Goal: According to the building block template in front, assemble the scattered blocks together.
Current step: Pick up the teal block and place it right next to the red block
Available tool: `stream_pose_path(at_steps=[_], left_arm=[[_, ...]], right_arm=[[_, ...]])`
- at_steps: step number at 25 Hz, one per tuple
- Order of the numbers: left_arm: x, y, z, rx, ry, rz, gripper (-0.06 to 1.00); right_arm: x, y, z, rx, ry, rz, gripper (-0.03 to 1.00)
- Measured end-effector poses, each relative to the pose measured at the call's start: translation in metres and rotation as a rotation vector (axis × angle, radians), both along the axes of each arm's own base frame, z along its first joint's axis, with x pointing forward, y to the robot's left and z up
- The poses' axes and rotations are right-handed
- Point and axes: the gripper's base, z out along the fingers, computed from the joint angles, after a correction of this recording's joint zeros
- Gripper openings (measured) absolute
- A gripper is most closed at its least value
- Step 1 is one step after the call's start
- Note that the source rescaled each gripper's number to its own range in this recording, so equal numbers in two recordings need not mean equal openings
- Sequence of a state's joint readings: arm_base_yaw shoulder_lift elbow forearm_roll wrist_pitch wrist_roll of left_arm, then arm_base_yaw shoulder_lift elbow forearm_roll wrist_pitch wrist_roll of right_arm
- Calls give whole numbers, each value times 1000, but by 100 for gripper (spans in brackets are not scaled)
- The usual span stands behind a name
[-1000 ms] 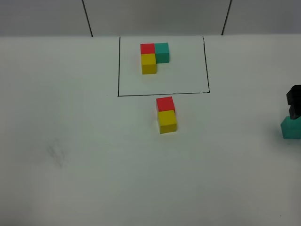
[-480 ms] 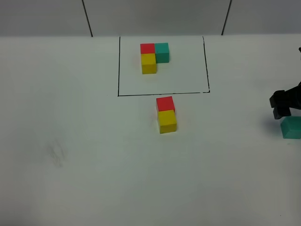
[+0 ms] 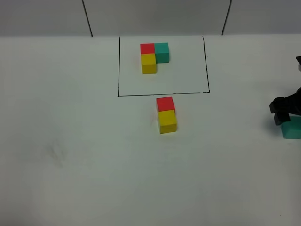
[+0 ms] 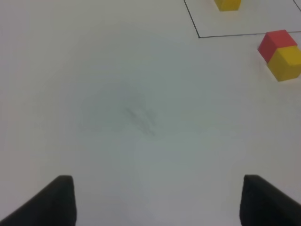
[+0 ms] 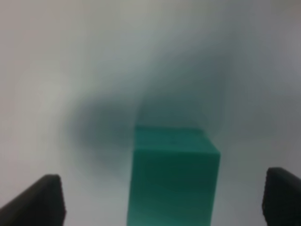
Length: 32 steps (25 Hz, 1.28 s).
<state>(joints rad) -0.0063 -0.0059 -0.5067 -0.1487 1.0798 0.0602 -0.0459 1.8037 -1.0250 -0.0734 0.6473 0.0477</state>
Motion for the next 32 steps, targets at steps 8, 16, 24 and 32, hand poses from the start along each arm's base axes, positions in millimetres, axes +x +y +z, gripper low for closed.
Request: stream_pose_path(at_steps=[8,16,24,32], left_arm=[[0,0,0,0,0,0,69],[0,0,0,0,0,0,69],[0,0,0,0,0,0,69],[0,0,0,0,0,0,69]], right_arm=[[0,-15,-10,5,24,-45,73],[2,-13,-20,40,41,-50,73],[2,-13,-30,45,72,-51,65],[2,-12,-30,39,74,-26,1]])
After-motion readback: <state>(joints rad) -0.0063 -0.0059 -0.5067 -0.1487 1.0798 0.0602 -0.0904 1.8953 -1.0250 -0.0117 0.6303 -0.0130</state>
